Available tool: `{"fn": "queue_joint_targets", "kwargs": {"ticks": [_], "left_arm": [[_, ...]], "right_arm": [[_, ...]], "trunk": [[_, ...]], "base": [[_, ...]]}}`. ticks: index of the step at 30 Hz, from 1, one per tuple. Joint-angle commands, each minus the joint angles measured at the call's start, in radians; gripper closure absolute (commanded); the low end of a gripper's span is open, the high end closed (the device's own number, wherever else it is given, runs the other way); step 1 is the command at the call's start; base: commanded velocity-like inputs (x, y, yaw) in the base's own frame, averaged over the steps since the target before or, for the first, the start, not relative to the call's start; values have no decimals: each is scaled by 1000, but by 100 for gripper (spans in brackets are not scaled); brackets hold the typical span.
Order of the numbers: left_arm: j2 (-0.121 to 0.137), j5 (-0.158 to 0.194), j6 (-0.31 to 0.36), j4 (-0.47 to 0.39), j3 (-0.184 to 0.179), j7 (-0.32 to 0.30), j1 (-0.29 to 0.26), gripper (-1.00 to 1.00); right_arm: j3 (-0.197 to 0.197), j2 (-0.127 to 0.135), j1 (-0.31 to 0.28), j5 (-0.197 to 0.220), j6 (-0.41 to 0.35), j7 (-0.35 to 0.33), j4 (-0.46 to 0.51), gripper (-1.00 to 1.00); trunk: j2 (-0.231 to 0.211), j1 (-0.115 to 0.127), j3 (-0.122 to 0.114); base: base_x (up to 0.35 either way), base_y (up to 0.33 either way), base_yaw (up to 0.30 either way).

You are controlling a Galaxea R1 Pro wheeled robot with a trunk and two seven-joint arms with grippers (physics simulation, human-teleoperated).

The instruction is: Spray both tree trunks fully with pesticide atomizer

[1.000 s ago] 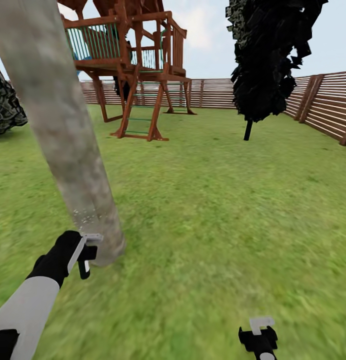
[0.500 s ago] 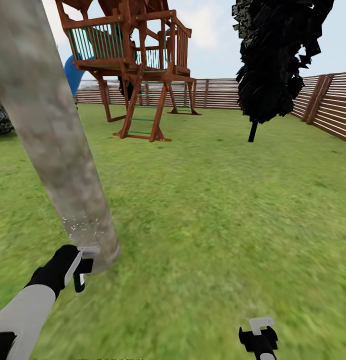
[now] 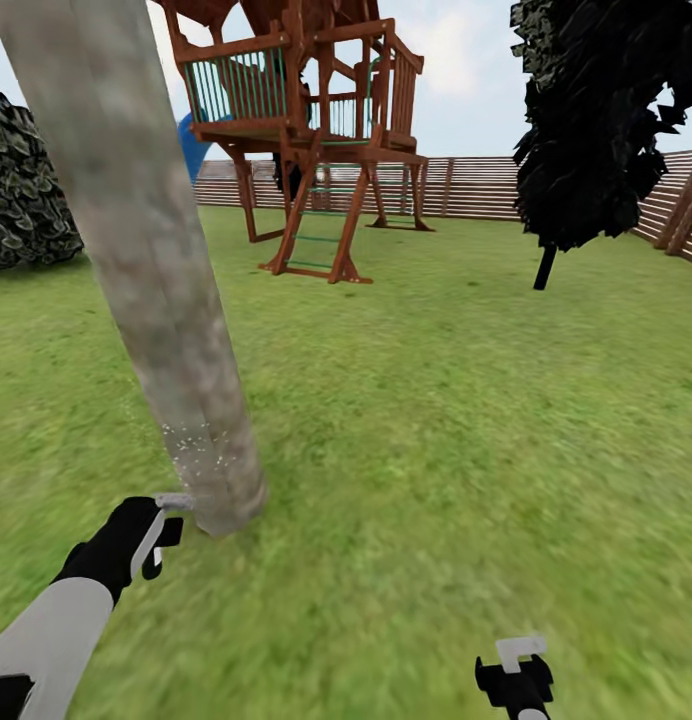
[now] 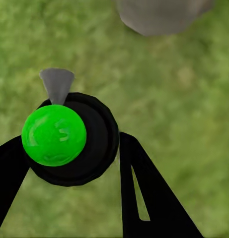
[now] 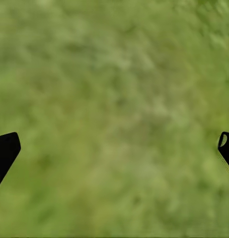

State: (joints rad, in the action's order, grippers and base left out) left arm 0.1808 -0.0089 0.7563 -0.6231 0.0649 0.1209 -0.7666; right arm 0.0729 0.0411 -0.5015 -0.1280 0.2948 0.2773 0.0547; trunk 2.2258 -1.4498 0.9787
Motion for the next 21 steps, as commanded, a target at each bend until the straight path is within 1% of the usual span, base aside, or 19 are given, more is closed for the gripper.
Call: {"fn": "queue_joint_targets", "kwargs": {"ticks": [1, 5, 8, 12, 14, 16, 21], "left_arm": [[0, 0, 5, -6, 1, 1, 0, 100], [-5, -1, 10, -51, 3, 3, 0, 100], [-6, 0, 17, -58, 4, 2, 0, 100], [-7, 4, 17, -59, 8, 2, 0, 100], [-6, 1, 18, -60, 4, 3, 0, 100], [-5, -1, 17, -60, 7, 3, 0, 100], [-6, -2, 17, -56, 6, 6, 1, 100]], "right_arm": [[7, -1, 0, -6, -1, 8, -1, -100], [7, -1, 1, -6, 0, 8, -1, -100], [7, -1, 2, -6, 0, 8, -1, -100], [7, -1, 2, -6, 0, 8, -1, -100], [7, -1, 2, -5, 0, 8, -1, -100], [7, -1, 2, -5, 0, 9, -1, -100], [7, -2, 2, -6, 0, 10, -1, -100]], "trunk": [[0, 0, 1], [0, 0, 1], [0, 0, 1], [0, 0, 1], [0, 0, 1], [0, 0, 1], [0, 0, 1]], "base": [[209, -152, 6], [200, -193, 1], [47, -264, 51], [3, -279, 253], [0, -280, 275], [15, -281, 277], [133, -262, 277]]}}
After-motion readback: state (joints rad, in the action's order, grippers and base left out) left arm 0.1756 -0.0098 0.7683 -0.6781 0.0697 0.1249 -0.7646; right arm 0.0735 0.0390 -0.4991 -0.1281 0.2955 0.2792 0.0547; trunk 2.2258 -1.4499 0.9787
